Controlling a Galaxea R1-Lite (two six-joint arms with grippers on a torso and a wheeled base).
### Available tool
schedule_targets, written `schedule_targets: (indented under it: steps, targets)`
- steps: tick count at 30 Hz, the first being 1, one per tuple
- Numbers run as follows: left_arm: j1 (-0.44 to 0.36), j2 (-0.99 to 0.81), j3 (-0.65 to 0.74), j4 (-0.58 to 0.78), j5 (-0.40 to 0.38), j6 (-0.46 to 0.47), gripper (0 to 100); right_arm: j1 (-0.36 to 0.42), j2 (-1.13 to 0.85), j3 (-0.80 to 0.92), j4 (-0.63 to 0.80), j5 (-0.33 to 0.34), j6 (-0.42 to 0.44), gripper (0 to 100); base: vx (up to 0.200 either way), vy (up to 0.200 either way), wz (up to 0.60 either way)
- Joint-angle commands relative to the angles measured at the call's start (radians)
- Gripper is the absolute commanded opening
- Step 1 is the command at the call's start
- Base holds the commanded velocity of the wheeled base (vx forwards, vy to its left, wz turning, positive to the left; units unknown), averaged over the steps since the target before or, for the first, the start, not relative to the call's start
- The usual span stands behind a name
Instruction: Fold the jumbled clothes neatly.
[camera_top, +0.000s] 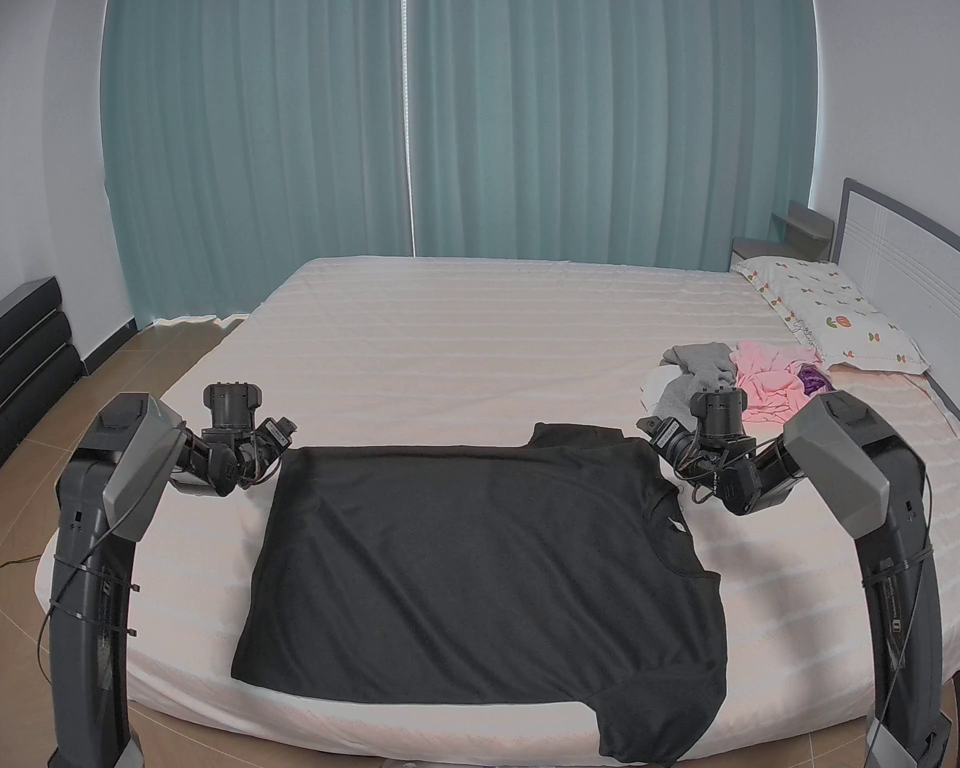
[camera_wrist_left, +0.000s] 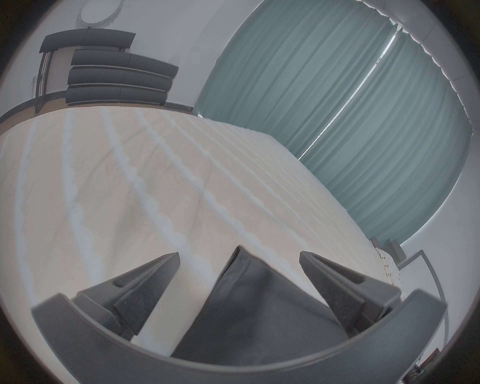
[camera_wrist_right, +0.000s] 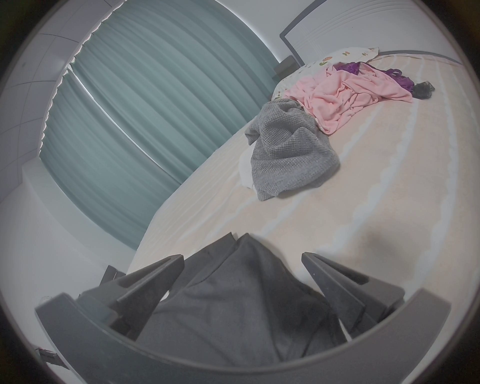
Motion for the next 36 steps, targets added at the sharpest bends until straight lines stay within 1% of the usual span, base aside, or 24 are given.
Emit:
schedule_targets:
  steps: [1, 4, 6, 9, 10, 11, 12, 13, 15, 16, 17, 21, 24, 28, 30, 33, 34, 35, 36]
  targets:
    - [0.022, -0.365, 0.399, 0.012, -0.137, -0.005, 100, -0.001, -0.336, 0.403, -0.073, 0.115, 0.027, 100, 0.000, 0.000, 0.00]
    - [0.022, -0.509, 0.574, 0.014, -0.179, -0.005, 100, 0.004, -0.468, 0.605, -0.131, 0.170, 0.076, 100, 0.000, 0.000, 0.00]
    - [0.021, -0.569, 0.655, 0.014, -0.185, -0.007, 100, 0.007, -0.520, 0.709, -0.170, 0.187, 0.074, 100, 0.000, 0.000, 0.00]
    - [0.013, -0.664, 0.795, 0.012, -0.194, -0.023, 100, 0.027, -0.589, 0.881, -0.254, 0.188, 0.070, 100, 0.000, 0.000, 0.00]
    - [0.013, -0.669, 0.801, 0.012, -0.196, -0.025, 100, 0.027, -0.594, 0.890, -0.259, 0.188, 0.071, 100, 0.000, 0.000, 0.00]
    - [0.012, -0.715, 0.862, 0.012, -0.206, -0.039, 100, 0.030, -0.626, 0.972, -0.300, 0.187, 0.070, 100, 0.000, 0.000, 0.00]
    - [0.008, -0.732, 0.885, 0.012, -0.209, -0.045, 100, 0.030, -0.637, 1.001, -0.314, 0.184, 0.070, 100, 0.000, 0.000, 0.00]
    - [0.001, -0.775, 0.937, 0.012, -0.228, -0.059, 100, 0.030, -0.669, 1.068, -0.355, 0.184, 0.070, 100, 0.000, 0.000, 0.00]
    - [-0.004, -0.802, 0.974, 0.012, -0.256, -0.070, 100, 0.030, -0.695, 1.117, -0.394, 0.184, 0.074, 100, 0.000, 0.000, 0.00]
    - [-0.012, -0.822, 1.009, 0.012, -0.277, -0.074, 100, 0.028, -0.720, 1.176, -0.427, 0.185, 0.073, 100, 0.000, 0.000, 0.00]
    - [-0.013, -0.841, 1.032, 0.012, -0.282, -0.076, 100, 0.030, -0.729, 1.216, -0.444, 0.182, 0.068, 100, 0.000, 0.000, 0.00]
    - [-0.025, -0.891, 1.114, 0.011, -0.305, -0.076, 100, 0.047, -0.747, 1.294, -0.476, 0.184, 0.070, 100, 0.000, 0.000, 0.00]
    - [-0.031, -0.898, 1.166, -0.015, -0.331, -0.080, 100, 0.048, -0.750, 1.337, -0.492, 0.187, 0.076, 100, -0.200, 0.000, 0.00]
    - [-0.038, -0.896, 1.203, -0.045, -0.338, -0.108, 100, 0.048, -0.746, 1.366, -0.512, 0.192, 0.079, 100, -0.200, 0.000, 0.00]
    - [-0.038, -0.901, 1.252, -0.089, -0.338, -0.106, 100, 0.048, -0.741, 1.381, -0.536, 0.192, 0.080, 100, -0.200, 0.000, 0.00]
    - [-0.039, -0.901, 1.279, -0.127, -0.340, -0.108, 100, 0.050, -0.743, 1.397, -0.547, 0.192, 0.079, 100, 0.000, 0.000, 0.00]
    - [-0.041, -0.898, 1.315, -0.163, -0.340, -0.106, 100, 0.050, -0.741, 1.404, -0.555, 0.193, 0.080, 100, 0.000, 0.000, 0.00]
    - [-0.041, -0.898, 1.315, -0.163, -0.340, -0.106, 100, 0.050, -0.741, 1.404, -0.555, 0.193, 0.080, 100, 0.000, 0.000, 0.00]
    - [-0.047, -0.890, 1.341, -0.192, -0.340, -0.106, 100, 0.051, -0.735, 1.406, -0.555, 0.193, 0.080, 100, 0.000, 0.000, 0.00]
